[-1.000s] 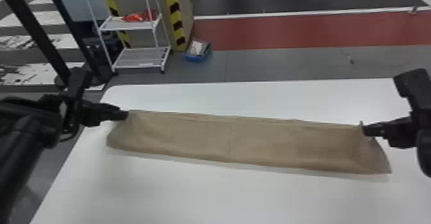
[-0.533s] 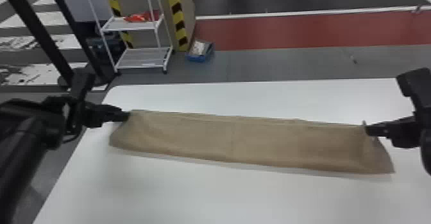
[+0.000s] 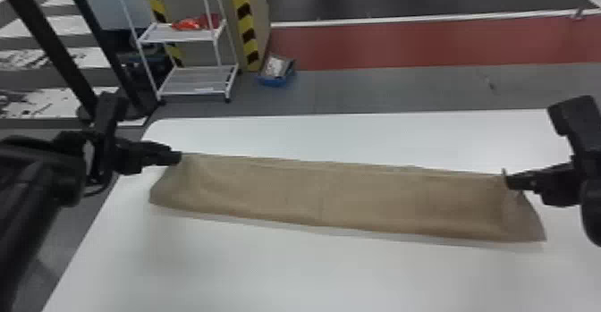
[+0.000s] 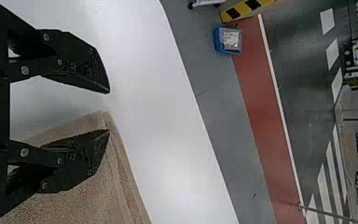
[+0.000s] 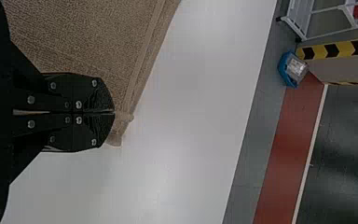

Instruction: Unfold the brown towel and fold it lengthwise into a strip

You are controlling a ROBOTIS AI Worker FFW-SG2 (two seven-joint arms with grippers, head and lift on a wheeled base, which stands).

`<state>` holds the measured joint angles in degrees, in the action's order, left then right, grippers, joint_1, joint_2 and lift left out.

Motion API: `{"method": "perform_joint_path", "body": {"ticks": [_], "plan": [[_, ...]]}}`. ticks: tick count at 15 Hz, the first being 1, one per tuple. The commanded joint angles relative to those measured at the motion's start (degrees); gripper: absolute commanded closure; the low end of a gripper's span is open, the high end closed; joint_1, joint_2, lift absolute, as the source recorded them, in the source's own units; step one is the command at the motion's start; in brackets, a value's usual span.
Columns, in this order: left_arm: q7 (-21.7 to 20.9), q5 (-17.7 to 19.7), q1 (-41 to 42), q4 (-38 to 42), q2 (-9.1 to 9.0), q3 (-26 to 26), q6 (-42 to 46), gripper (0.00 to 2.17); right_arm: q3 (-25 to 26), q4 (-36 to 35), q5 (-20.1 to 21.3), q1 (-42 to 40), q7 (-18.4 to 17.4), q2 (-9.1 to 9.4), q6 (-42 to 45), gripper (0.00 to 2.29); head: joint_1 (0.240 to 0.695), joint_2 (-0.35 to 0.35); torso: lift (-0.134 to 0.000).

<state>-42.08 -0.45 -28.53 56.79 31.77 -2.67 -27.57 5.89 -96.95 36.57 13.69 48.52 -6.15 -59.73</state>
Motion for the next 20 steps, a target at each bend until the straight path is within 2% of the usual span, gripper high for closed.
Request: {"method": "perform_joint_path", "body": {"ticks": [1, 4, 5, 6, 7, 9, 10, 11, 12, 15, 16, 18, 20], "plan": [[0.51, -0.08, 0.05, -0.28, -0.21, -0.49, 0.18, 0.69, 0.00, 0.01, 0.08, 0.02, 0.08, 0.00, 0.00, 1.33, 0.695, 0.124, -0.125], [0.24, -0.61, -0.04, -0.37, -0.30, -0.93, 0.01, 0.70, 0.00, 0.01, 0.08, 0.02, 0.17, 0.00, 0.00, 1.33, 0.695, 0.121, -0.125], [0.42, -1.05, -0.13, -0.37, -0.30, -1.28, 0.01, 1.00, 0.09, 0.01, -0.01, 0.02, 0.17, -0.09, 0.00, 1.33, 0.695, 0.120, -0.125], [1.39, -0.87, -0.13, -0.37, -0.30, -1.64, 0.01, 1.41, 0.18, 0.01, -0.01, -0.07, 0.17, -0.09, 0.00, 1.33, 0.695, 0.120, -0.125], [1.03, -0.96, -0.13, -0.46, -0.30, -1.64, 0.01, 1.50, 0.26, 0.01, -0.01, 0.02, 0.17, -0.09, 0.00, 1.33, 0.695, 0.120, -0.125], [0.77, -1.14, -0.04, -0.63, -0.21, -1.72, 0.01, 1.50, 0.35, 0.09, -0.09, 0.02, 0.17, -0.09, 0.00, 1.33, 0.695, 0.119, -0.125], [0.68, -1.05, -0.04, -0.46, -0.13, -1.72, 0.01, 1.57, 0.35, 0.09, -0.09, 0.02, 0.17, -0.09, 0.18, 1.33, 0.695, 0.118, -0.125], [0.95, -0.78, 0.05, -0.10, -0.13, -1.46, -0.52, 1.88, 0.53, 0.09, -0.09, 0.02, 0.17, -0.09, 0.18, 1.33, 0.695, 0.118, -0.125], [0.86, -0.26, 0.40, 0.77, 0.05, -0.49, -1.05, 1.95, 0.97, 0.09, -0.18, 0.02, 0.00, -0.09, 0.18, 1.33, 0.695, 0.118, -0.125], [-3.45, -0.35, 6.11, 10.18, 0.40, 6.89, -6.50, 1.95, 1.76, -0.70, -1.24, -0.16, 0.08, -0.09, 0.18, 1.33, 0.695, 0.118, -0.125], [-4.59, -0.43, 7.52, 12.11, 0.58, 8.38, -7.90, 2.10, 2.02, -1.05, -1.41, -0.16, 0.17, -0.18, 0.18, 1.33, 0.695, 0.119, -0.125], [-4.77, -0.61, 8.84, 13.52, 0.84, 10.58, -8.25, 2.14, 2.37, -1.22, -1.68, 0.28, 0.17, -0.18, 0.18, 1.33, 0.695, 0.123, -0.125], [-3.98, -0.70, 9.01, 13.43, 1.10, 10.58, -8.08, 2.14, 2.37, -0.87, -1.50, 1.42, 0.08, -0.18, 0.18, 1.33, 0.695, 0.136, -0.125]]}}
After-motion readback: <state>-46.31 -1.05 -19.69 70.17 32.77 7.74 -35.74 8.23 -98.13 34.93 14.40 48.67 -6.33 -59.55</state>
